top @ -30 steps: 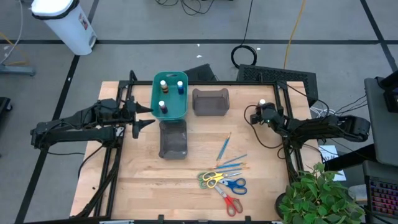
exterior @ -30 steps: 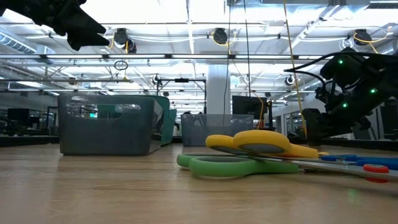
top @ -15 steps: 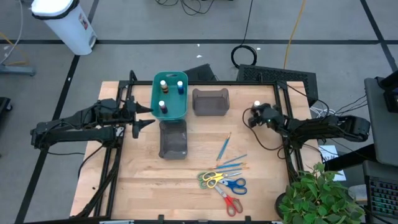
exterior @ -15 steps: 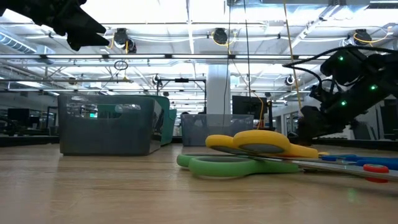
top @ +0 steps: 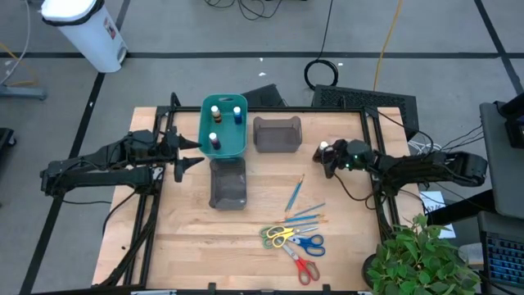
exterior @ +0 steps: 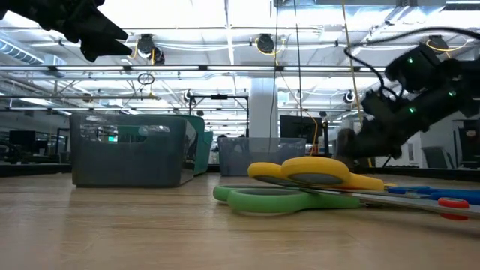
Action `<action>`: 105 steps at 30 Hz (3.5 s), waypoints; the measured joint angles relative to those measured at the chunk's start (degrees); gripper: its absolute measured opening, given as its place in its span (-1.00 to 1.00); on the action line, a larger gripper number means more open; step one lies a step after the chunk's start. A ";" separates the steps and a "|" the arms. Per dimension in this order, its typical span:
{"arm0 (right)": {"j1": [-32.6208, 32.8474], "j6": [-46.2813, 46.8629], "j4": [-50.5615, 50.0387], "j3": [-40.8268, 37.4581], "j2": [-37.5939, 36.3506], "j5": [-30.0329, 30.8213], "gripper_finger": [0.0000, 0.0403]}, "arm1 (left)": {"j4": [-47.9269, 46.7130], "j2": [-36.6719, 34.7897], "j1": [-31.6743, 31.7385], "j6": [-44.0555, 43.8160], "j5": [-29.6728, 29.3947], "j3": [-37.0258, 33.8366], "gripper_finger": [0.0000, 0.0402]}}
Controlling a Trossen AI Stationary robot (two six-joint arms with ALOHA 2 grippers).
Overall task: Pick & Place Paint Supplies
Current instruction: Put the black paint bottle into the blue bin
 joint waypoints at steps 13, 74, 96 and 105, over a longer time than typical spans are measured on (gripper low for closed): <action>12.61 -5.87 0.19 9.36 -0.01 -1.53 -0.38 | 2.36 0.00 0.01 -0.10 -0.01 0.00 0.25; 32.17 -12.88 -16.85 37.01 14.47 6.05 -0.38 | 5.57 0.00 0.00 -2.74 0.04 0.00 0.25; 32.11 -15.08 -21.40 42.01 19.84 6.05 -0.38 | 11.46 5.91 -0.36 -9.90 2.41 0.00 0.25; 32.11 -15.22 -21.56 42.01 19.84 6.27 -0.38 | 27.77 23.42 -4.48 -6.81 3.25 1.74 0.25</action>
